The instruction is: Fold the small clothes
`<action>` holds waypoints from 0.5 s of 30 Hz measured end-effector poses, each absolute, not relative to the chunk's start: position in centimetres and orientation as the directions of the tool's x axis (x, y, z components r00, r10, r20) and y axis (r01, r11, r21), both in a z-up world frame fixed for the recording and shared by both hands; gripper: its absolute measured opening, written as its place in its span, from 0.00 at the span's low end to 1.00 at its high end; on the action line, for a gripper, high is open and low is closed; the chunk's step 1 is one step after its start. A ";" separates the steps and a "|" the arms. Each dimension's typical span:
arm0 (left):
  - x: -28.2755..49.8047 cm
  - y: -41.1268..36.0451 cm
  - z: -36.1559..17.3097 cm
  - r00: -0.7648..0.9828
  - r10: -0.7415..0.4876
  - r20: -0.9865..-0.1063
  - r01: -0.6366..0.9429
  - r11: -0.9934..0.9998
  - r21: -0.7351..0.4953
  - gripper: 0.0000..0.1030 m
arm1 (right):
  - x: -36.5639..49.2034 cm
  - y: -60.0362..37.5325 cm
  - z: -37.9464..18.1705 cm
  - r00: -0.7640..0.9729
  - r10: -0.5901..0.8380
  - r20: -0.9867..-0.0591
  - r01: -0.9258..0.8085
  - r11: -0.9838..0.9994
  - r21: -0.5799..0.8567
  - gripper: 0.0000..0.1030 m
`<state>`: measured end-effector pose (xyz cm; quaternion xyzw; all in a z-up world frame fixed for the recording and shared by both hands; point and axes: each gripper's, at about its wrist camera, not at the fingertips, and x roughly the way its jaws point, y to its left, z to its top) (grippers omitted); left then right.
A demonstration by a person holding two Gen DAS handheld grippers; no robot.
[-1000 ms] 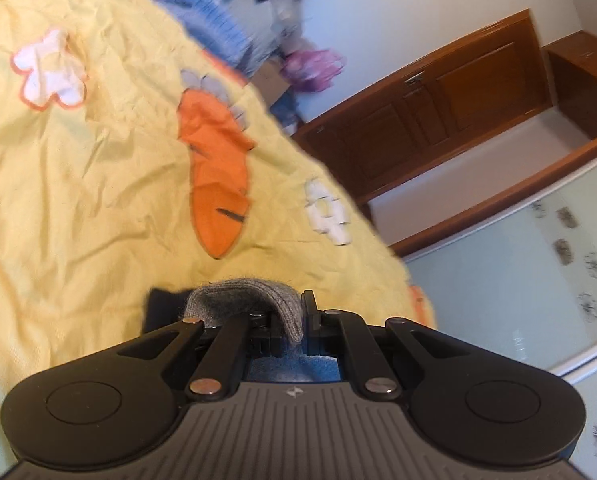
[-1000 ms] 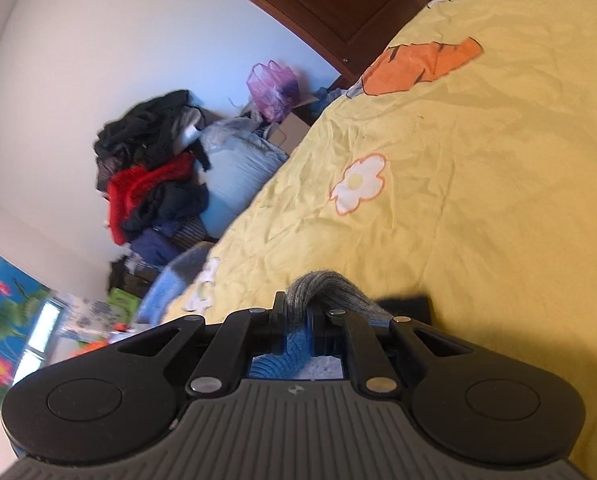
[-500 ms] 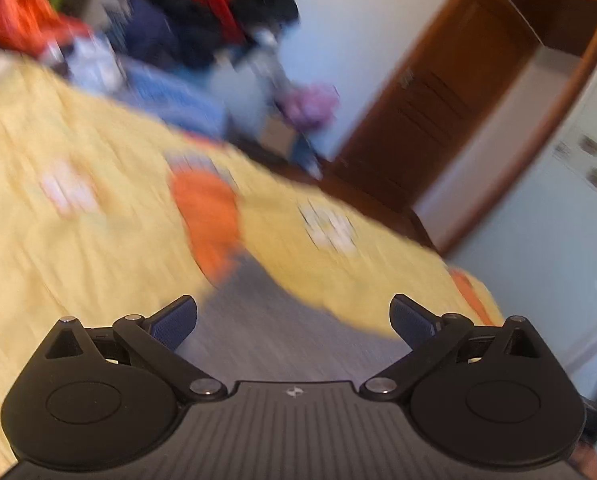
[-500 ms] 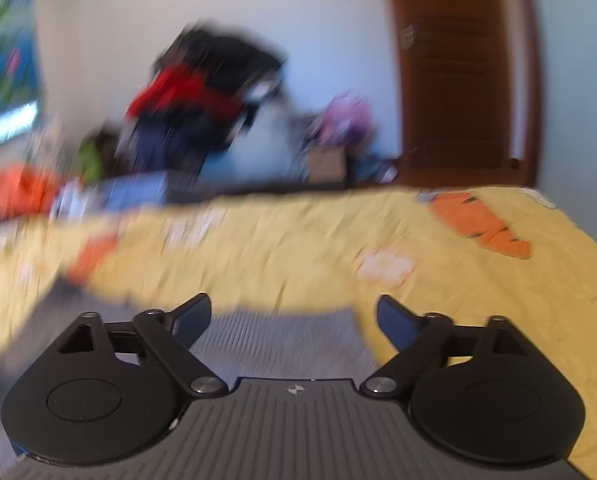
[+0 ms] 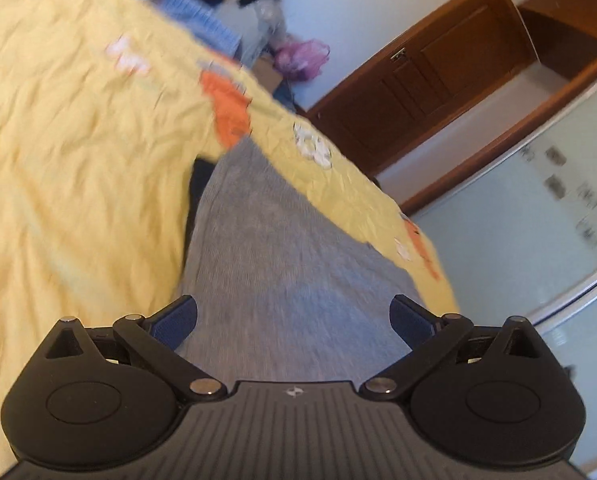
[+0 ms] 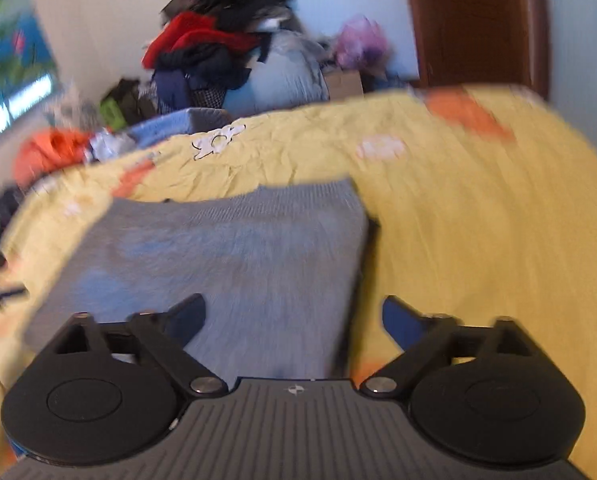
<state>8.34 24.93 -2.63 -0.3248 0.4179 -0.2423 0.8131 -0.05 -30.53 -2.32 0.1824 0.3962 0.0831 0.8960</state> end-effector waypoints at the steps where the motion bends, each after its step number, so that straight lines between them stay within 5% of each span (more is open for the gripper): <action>1: 7.8 25.9 -3.4 0.507 -0.687 -0.520 0.095 0.644 -0.759 1.00 | -1.2 -31.3 -2.8 0.651 0.325 -0.686 0.013 0.899 0.438 0.86; 8: 6.1 28.8 -7.8 0.454 -0.720 -0.525 -0.057 0.564 -0.824 1.00 | -4.8 -33.0 -7.0 0.618 0.442 -0.651 0.142 0.751 0.645 0.71; 15: 6.8 28.3 -9.1 0.429 -0.749 -0.505 -0.072 0.529 -0.846 1.00 | -4.1 -32.5 -8.0 0.631 0.462 -0.623 0.176 0.696 0.696 0.61</action>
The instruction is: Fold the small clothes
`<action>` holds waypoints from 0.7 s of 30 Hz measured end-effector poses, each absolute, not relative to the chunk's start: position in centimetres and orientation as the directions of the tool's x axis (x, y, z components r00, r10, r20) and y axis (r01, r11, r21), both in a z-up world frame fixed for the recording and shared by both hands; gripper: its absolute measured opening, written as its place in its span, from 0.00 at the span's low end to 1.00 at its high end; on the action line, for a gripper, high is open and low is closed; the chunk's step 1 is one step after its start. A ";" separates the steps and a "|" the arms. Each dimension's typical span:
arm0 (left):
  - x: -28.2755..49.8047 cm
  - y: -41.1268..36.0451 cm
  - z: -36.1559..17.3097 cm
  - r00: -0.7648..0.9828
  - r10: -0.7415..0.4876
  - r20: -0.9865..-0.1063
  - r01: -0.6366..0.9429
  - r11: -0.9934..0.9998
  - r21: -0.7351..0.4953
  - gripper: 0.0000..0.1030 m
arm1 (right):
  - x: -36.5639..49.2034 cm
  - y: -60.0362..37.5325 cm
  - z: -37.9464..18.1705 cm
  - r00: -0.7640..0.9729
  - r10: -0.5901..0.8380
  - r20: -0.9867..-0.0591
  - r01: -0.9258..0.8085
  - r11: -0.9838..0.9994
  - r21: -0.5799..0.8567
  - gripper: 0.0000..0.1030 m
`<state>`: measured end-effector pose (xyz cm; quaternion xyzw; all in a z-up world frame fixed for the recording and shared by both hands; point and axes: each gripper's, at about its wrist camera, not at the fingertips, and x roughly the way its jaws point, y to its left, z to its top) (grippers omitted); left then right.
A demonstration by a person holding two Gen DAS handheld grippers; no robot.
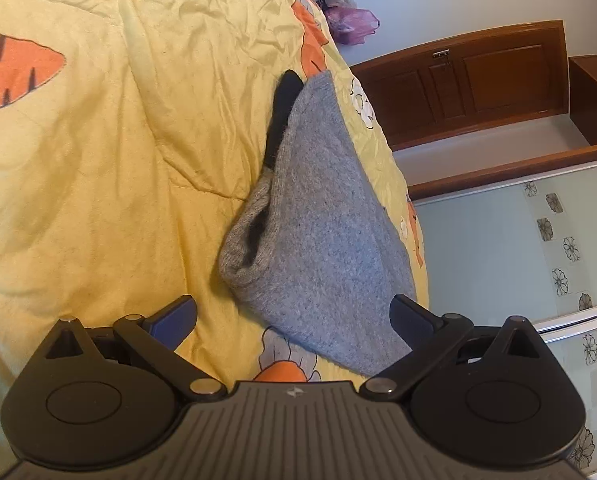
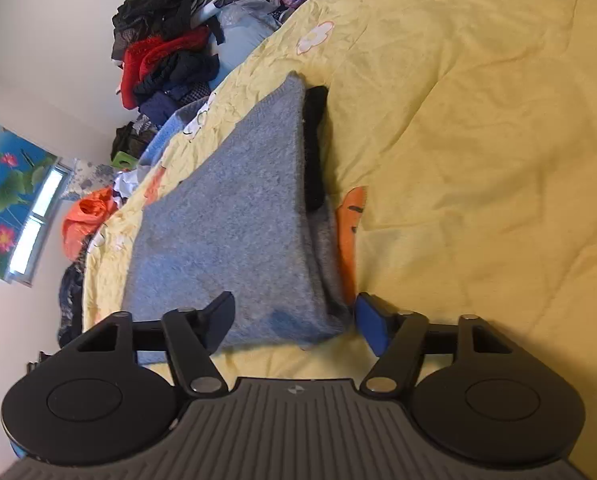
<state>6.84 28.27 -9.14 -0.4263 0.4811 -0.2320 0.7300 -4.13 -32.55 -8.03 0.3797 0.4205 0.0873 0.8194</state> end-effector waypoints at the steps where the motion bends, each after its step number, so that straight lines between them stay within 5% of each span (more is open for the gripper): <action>1: 7.0 28.2 -9.2 0.431 -0.751 -0.500 -0.078 0.521 -0.850 1.00 | -4.0 -32.3 -8.0 0.632 0.463 -0.622 0.172 0.699 0.695 0.61; 5: 7.6 28.2 -9.3 0.427 -0.754 -0.500 -0.093 0.513 -0.853 1.00 | -3.4 -31.4 -8.3 0.639 0.474 -0.606 0.146 0.698 0.701 0.60; 18: 11.4 26.3 -8.9 0.411 -0.741 -0.531 -0.088 0.548 -0.832 0.98 | -2.6 -31.2 -9.5 0.632 0.485 -0.604 0.166 0.677 0.717 0.21; 19: 11.6 26.0 -8.7 0.402 -0.734 -0.547 -0.076 0.568 -0.819 0.93 | -2.7 -31.2 -9.6 0.633 0.484 -0.604 0.165 0.678 0.716 0.21; 20: 11.6 25.7 -8.7 0.390 -0.723 -0.570 -0.080 0.590 -0.803 0.71 | -2.7 -31.2 -9.7 0.633 0.483 -0.605 0.163 0.681 0.714 0.20; 21: 11.6 25.6 -9.0 0.371 -0.719 -0.588 -0.102 0.597 -0.795 0.35 | -2.7 -31.1 -9.6 0.634 0.480 -0.607 0.163 0.685 0.711 0.19</action>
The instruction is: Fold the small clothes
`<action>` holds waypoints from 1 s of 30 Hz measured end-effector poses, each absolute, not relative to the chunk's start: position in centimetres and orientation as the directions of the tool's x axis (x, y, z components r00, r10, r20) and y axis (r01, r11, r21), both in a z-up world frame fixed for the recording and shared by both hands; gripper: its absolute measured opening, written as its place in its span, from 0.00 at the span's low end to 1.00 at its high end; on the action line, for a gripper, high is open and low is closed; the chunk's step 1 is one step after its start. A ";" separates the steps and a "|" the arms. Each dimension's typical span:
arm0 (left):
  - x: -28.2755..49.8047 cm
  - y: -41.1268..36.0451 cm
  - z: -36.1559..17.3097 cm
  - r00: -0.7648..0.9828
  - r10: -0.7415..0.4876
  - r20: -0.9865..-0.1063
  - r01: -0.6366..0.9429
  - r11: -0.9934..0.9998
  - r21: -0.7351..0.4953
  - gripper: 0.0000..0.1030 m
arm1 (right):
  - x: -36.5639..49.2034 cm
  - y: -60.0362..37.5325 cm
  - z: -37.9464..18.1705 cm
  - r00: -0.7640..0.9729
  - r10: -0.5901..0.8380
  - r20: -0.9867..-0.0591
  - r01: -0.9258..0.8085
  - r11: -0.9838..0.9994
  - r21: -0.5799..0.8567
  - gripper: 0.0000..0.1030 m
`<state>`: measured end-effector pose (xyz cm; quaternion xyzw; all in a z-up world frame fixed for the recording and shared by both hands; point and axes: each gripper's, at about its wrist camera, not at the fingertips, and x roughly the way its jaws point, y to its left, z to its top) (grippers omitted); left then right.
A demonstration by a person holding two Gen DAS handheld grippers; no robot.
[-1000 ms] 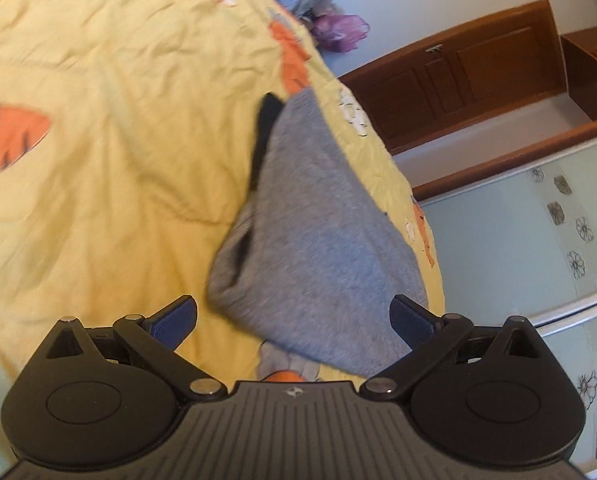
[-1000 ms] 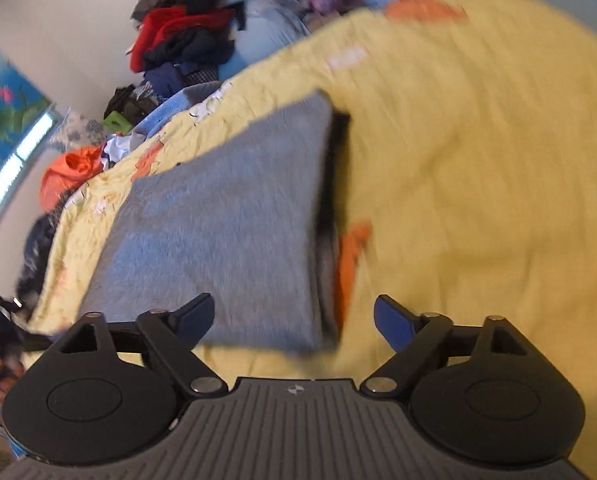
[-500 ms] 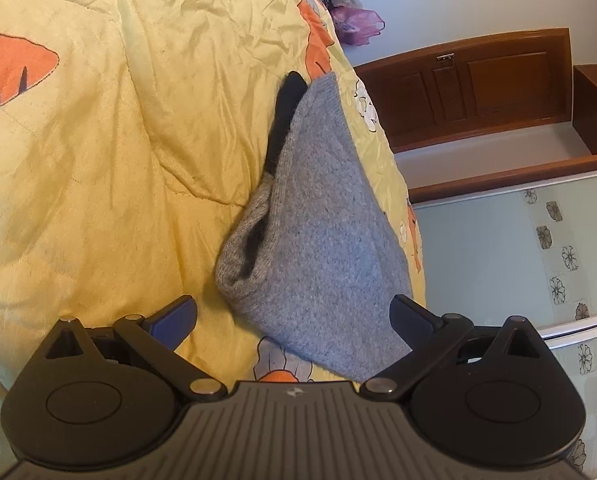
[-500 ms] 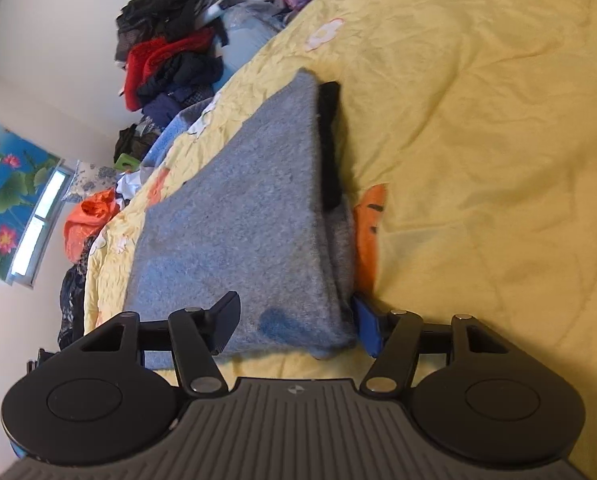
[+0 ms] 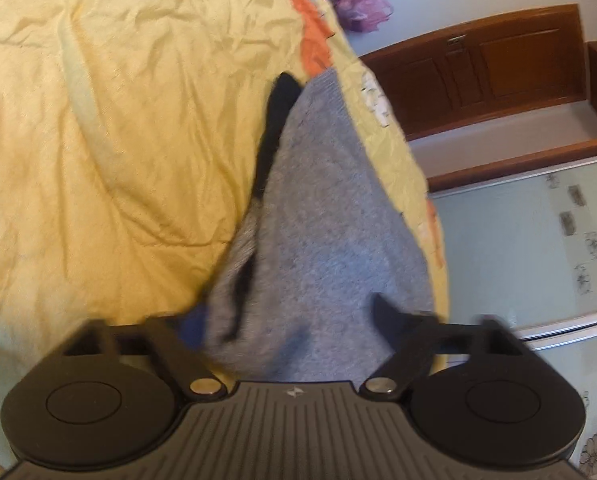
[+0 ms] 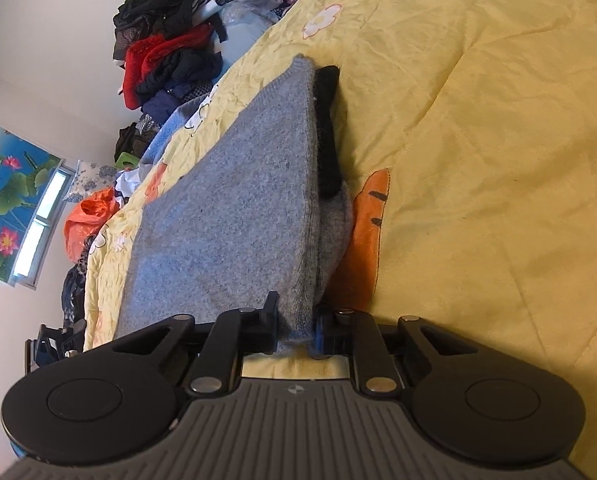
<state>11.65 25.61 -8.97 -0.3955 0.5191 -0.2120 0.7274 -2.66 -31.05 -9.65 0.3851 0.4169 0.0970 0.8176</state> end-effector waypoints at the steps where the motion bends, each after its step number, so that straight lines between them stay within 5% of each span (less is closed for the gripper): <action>1: 11.7 25.5 -9.4 0.348 -0.722 -0.598 -0.126 0.596 -0.793 0.23 | -2.6 -31.0 -9.6 0.634 0.475 -0.610 0.161 0.691 0.705 0.19; 6: 11.4 25.3 -10.4 0.358 -0.710 -0.607 -0.132 0.605 -0.785 0.09 | -2.7 -30.4 -9.3 0.639 0.446 -0.626 0.157 0.721 0.674 0.17; 15: 9.7 26.8 -7.7 0.478 -0.689 -0.545 -0.040 0.602 -0.797 0.08 | -3.4 -28.6 -6.2 0.692 0.361 -0.625 0.127 0.791 0.598 0.15; 30: 5.8 30.2 -4.3 0.532 -0.662 -0.528 -0.029 0.609 -0.792 0.06 | -6.7 -27.8 -2.0 0.743 0.422 -0.520 0.074 0.720 0.690 0.15</action>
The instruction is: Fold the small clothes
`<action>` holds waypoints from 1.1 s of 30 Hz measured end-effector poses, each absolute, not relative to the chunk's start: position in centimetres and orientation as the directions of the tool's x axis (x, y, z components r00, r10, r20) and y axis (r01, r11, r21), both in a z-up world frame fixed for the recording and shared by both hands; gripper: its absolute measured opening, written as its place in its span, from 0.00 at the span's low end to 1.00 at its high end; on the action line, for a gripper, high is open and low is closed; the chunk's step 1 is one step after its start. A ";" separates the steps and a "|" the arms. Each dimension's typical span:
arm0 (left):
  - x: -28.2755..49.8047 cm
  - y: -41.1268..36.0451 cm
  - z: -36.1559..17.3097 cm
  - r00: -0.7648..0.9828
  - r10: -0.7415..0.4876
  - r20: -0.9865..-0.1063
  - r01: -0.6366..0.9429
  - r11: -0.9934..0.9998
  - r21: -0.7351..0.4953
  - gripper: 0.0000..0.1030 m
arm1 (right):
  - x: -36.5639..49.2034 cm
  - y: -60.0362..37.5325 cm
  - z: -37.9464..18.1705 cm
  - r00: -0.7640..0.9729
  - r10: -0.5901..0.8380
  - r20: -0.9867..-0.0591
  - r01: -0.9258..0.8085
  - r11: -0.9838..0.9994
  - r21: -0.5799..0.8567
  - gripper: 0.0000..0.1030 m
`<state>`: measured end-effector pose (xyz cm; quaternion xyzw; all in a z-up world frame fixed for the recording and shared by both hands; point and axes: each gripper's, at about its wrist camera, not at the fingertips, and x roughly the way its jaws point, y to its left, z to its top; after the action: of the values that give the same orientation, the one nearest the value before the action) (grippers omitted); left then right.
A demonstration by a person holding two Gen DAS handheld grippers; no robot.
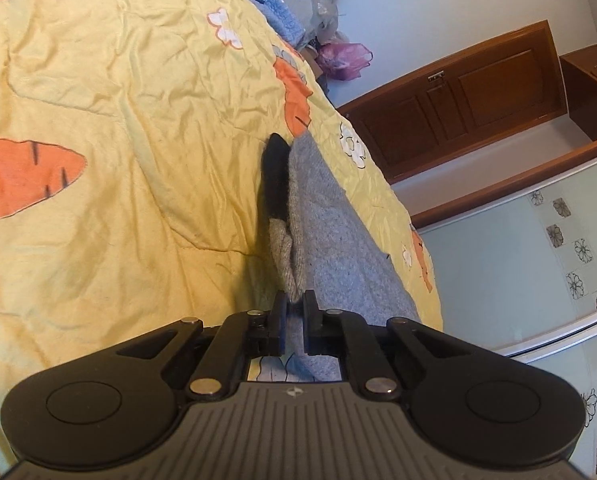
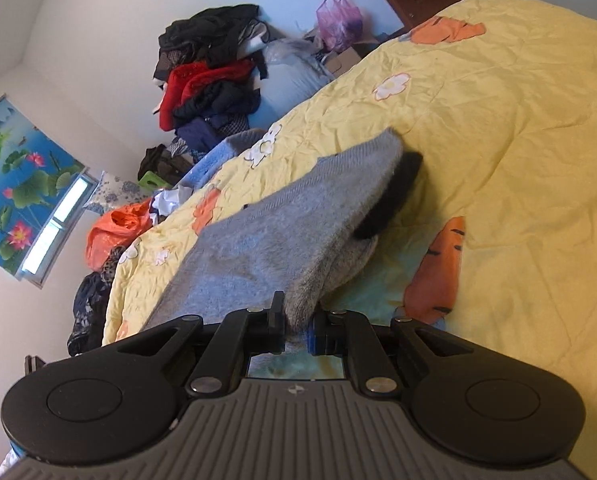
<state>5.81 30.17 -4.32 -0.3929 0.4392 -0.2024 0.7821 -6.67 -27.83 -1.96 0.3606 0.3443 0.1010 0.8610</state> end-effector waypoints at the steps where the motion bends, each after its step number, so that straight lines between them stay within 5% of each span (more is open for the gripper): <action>1: 6.0 30.3 -4.8 0.516 -0.684 -0.515 -0.035 0.584 -0.811 0.06 | -6.5 -27.9 -2.1 0.736 0.425 -0.526 0.081 0.717 0.692 0.15; 4: 6.9 30.4 -5.8 0.513 -0.687 -0.514 -0.050 0.574 -0.818 0.08 | -6.1 -27.9 -3.2 0.721 0.410 -0.558 0.108 0.729 0.676 0.15; 7: 8.0 30.0 -6.9 0.487 -0.701 -0.520 -0.065 0.565 -0.822 0.34 | -6.0 -28.1 -4.7 0.701 0.414 -0.580 0.139 0.719 0.681 0.16; 9: 8.7 29.6 -7.3 0.476 -0.708 -0.521 -0.072 0.559 -0.826 0.99 | -5.9 -28.3 -5.7 0.688 0.429 -0.585 0.147 0.707 0.692 0.18; 13: 10.3 28.9 -8.3 0.461 -0.710 -0.532 -0.100 0.554 -0.827 1.00 | -5.9 -28.9 -7.8 0.675 0.444 -0.589 0.187 0.670 0.719 0.28; 16: 11.6 28.2 -8.9 0.447 -0.725 -0.523 -0.112 0.535 -0.837 1.00 | -5.6 -28.9 -9.0 0.670 0.445 -0.594 0.202 0.661 0.723 0.47; 18: 12.2 27.6 -8.8 0.449 -0.719 -0.531 -0.096 0.552 -0.829 0.98 | -5.8 -29.2 -9.6 0.704 0.468 -0.534 0.191 0.599 0.778 0.62; 19: 12.4 27.3 -8.8 0.448 -0.714 -0.538 -0.090 0.562 -0.822 0.88 | -5.8 -29.3 -9.9 0.717 0.480 -0.506 0.189 0.565 0.803 0.66; 20: 12.7 26.9 -9.0 0.421 -0.716 -0.557 -0.093 0.577 -0.812 0.22 | -5.7 -29.3 -9.9 0.726 0.486 -0.487 0.186 0.544 0.818 0.73; 21: 12.9 26.5 -9.6 0.385 -0.719 -0.579 -0.117 0.585 -0.803 0.07 | -5.5 -29.1 -9.8 0.725 0.482 -0.493 0.189 0.548 0.815 0.73; 22: 12.9 26.1 -9.9 0.383 -0.714 -0.586 -0.111 0.594 -0.797 0.07 | -5.2 -28.8 -9.6 0.715 0.483 -0.505 0.191 0.559 0.807 0.72; 23: 12.8 25.6 -10.0 0.380 -0.701 -0.603 -0.093 0.620 -0.779 0.06 | -4.8 -28.6 -9.6 0.704 0.478 -0.526 0.212 0.566 0.797 0.52; 24: 12.7 25.5 -10.1 0.386 -0.701 -0.600 -0.093 0.618 -0.781 0.06 | -4.3 -28.5 -9.8 0.675 0.485 -0.557 0.244 0.565 0.788 0.14; 33: 9.4 28.9 -9.3 0.541 -0.699 -0.467 -0.078 0.511 -0.856 0.05 | -5.4 -27.4 -7.1 0.761 0.471 -0.446 0.195 0.490 0.850 0.14</action>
<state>9.41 28.87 -9.26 -0.4497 0.4323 -0.2058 0.7540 -5.37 -27.37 -7.13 0.4976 0.3344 0.0866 0.7956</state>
